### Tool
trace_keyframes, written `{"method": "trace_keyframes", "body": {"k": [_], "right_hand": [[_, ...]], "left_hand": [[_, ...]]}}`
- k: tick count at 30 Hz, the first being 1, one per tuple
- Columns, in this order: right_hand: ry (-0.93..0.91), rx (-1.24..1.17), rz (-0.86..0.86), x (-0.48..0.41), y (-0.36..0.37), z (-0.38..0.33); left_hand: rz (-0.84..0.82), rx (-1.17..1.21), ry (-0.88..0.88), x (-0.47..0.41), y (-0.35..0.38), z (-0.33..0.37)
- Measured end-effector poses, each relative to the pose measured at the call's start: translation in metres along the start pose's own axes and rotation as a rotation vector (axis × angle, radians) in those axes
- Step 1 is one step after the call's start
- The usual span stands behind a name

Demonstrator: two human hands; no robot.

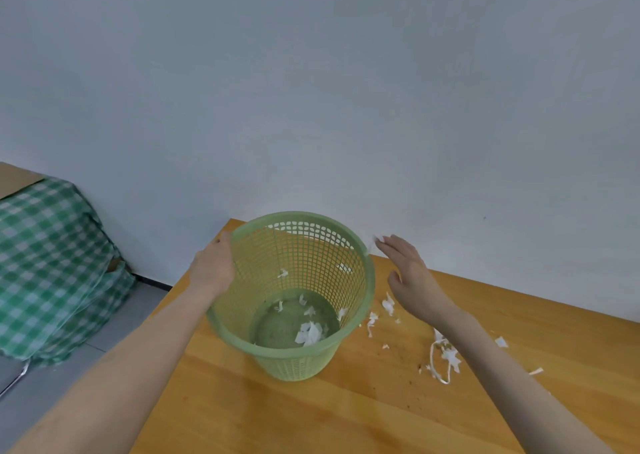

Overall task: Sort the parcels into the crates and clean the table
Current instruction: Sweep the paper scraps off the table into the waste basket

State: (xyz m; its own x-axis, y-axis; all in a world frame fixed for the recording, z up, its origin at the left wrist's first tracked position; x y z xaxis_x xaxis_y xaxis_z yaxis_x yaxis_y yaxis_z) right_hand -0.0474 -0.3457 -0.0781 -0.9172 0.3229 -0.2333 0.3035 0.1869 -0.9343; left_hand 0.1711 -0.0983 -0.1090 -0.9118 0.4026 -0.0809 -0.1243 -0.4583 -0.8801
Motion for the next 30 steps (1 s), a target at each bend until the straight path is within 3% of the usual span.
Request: {"method": "trace_keyframes", "body": {"k": [3, 7, 13, 16, 19, 21, 23, 27, 30], "right_hand": [[-0.169, -0.034, 0.050, -0.001, -0.025, -0.033], [-0.274, -0.030, -0.041, -0.004, -0.019, -0.047], [-0.226, -0.071, -0.034, -0.007, -0.010, -0.042], [-0.170, -0.065, 0.107, -0.010, -0.006, -0.021], [0.098, -0.086, 0.239, -0.004, 0.018, 0.032], [0.328, -0.076, 0.111, 0.008, 0.055, 0.069], [0.422, -0.011, -0.128, 0.024, 0.101, 0.088], [0.367, 0.148, -0.583, 0.055, 0.172, 0.090], [0.310, 0.246, -0.718, 0.066, 0.194, 0.084]], "left_hand": [[0.003, 0.010, -0.002, 0.000, -0.002, 0.001], [-0.002, 0.023, 0.002, -0.001, 0.000, -0.002], [0.005, 0.037, 0.002, 0.001, -0.002, 0.000], [0.004, 0.039, 0.001, 0.000, -0.002, 0.000], [0.000, 0.026, -0.015, -0.001, -0.002, 0.001], [-0.001, 0.023, -0.022, -0.002, -0.001, 0.000], [0.005, 0.025, -0.020, -0.002, 0.000, -0.002], [0.015, 0.027, -0.008, -0.003, 0.001, -0.003], [0.020, 0.028, -0.008, -0.002, 0.001, -0.002]]}}
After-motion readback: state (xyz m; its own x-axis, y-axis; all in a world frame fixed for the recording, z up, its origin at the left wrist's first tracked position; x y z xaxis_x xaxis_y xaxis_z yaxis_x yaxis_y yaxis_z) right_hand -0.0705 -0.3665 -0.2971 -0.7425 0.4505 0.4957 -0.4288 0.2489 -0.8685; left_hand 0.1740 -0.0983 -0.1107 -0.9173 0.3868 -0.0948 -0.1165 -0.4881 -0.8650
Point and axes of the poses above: each hand's wrist, its own x-axis away from the middle knuckle, its own y-axis out of the palm, z = x × y, the point moved 7 cm from there along -x, towards the middle knuckle, and after that the axes turned 15 degrees about x, right-handed, at the moved point
